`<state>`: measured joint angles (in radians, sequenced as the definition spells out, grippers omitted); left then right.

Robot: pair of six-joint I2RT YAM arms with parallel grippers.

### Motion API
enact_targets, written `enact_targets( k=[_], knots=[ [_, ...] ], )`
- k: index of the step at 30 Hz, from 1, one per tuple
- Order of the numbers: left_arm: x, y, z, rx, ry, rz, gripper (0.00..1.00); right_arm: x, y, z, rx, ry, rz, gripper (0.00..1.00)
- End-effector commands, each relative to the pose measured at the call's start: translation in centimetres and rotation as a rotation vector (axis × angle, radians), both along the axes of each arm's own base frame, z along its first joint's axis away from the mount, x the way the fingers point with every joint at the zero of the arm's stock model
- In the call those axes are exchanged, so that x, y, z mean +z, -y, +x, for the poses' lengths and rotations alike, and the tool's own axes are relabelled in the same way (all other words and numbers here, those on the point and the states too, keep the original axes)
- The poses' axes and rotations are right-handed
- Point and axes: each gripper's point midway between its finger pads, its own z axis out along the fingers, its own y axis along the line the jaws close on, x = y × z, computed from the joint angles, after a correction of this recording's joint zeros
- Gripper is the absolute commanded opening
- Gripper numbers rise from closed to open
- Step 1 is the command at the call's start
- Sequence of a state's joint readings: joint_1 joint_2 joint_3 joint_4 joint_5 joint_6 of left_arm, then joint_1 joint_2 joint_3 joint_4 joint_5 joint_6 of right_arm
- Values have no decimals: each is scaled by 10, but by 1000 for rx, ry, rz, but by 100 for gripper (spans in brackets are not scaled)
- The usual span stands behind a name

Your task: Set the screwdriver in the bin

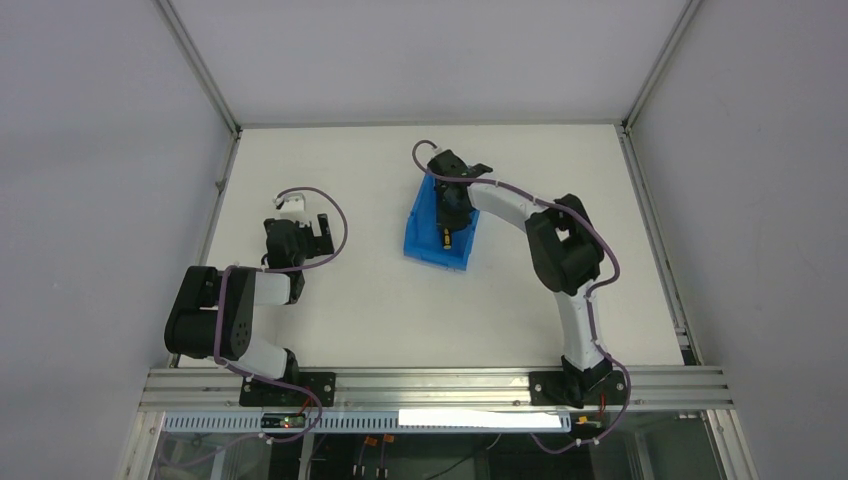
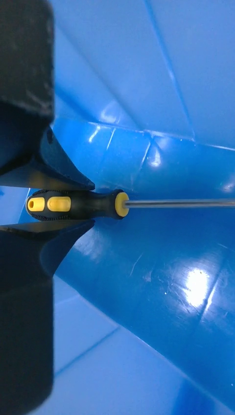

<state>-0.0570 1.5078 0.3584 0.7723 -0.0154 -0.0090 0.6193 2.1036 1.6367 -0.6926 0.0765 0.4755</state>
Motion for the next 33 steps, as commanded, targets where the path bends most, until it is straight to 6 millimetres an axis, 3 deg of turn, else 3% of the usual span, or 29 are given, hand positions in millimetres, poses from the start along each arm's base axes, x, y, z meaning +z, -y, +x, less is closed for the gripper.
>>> enact_targets(
  k=[1,4,7,11,13,15,17,20,24,28,33],
  knots=[
    [18,2,11,-10,62,-15,100,18,-9,11,-4,53,34,34],
    [17,1,11,-10,61,-14,100,35,-9,12,6,79,35,45],
    [17,1,11,-10,61,-14,100,60,-9,13,21,122,43,49],
    [17,1,11,-10,61,-14,100,108,-9,10,43,207,81,51],
    [17,2,11,-11,60,-14,100,135,-7,8,64,263,111,57],
    [17,1,11,-9,60,-15,100,161,-6,3,107,325,147,70],
    [17,1,11,-10,61,-14,100,187,0,-3,145,403,181,94],
    [18,1,11,-10,61,-14,100,205,24,-5,133,496,204,99],
    [17,1,11,-10,60,-14,100,203,82,-1,3,567,256,99],
    [17,2,11,-11,61,-14,100,176,143,-6,-139,622,247,99],
    [17,1,11,-9,61,-14,100,138,206,-18,-290,686,145,99]
  ],
)
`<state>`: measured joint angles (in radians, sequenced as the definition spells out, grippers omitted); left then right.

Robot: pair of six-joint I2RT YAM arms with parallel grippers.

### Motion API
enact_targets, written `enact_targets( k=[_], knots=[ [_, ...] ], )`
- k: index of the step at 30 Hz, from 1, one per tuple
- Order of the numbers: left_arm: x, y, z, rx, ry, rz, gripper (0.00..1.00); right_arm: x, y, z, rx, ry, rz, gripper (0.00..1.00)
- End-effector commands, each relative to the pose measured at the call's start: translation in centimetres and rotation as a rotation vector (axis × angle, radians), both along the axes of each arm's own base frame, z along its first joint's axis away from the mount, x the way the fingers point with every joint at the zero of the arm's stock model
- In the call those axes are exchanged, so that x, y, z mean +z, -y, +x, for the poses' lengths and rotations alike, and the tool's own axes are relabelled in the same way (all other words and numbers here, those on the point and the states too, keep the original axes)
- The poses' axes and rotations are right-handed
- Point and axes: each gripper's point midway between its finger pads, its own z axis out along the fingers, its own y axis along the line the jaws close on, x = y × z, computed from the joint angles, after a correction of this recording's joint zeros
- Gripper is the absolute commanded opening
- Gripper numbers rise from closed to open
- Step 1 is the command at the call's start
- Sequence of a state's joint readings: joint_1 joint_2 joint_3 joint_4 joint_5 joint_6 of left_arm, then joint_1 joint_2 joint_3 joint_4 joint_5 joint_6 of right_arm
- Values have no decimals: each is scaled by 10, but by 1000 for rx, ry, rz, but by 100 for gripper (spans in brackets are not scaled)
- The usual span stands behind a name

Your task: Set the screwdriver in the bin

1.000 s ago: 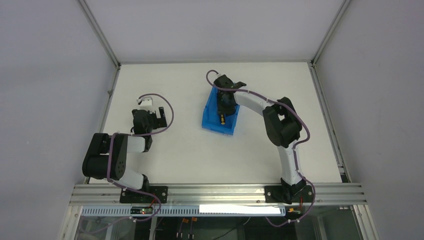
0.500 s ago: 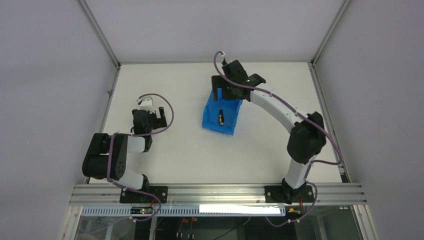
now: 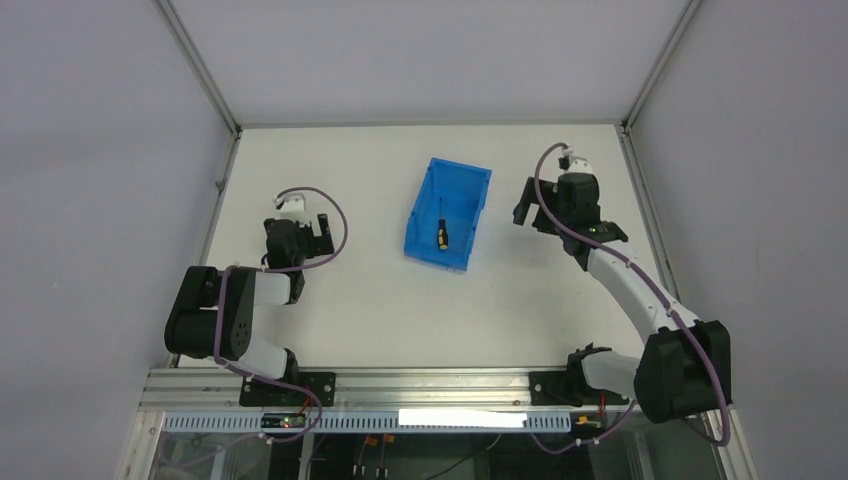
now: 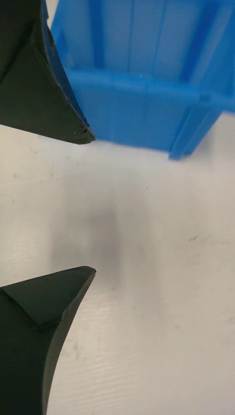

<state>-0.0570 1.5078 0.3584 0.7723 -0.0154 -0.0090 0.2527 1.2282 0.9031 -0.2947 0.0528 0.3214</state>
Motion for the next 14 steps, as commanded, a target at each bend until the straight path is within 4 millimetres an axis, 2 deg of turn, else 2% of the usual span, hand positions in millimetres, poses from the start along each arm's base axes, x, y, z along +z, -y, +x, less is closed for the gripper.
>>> enact_targets(
  k=[1,3,6,10,14],
  knots=[
    [17,1,11,-10,61,-14,100,7,38,5,-135,176,-24,99],
    [17,1,11,-9,61,-13,100,-8,56,2,-218,182,-47,99],
    [18,1,11,-10,62,-14,100,-28,69,-7,-274,149,-87,99],
    [17,1,11,-9,61,-14,100,-38,75,-9,-298,164,-101,99],
    [17,1,11,-10,61,-15,100,-39,70,-7,-267,189,-86,99]
  ],
)
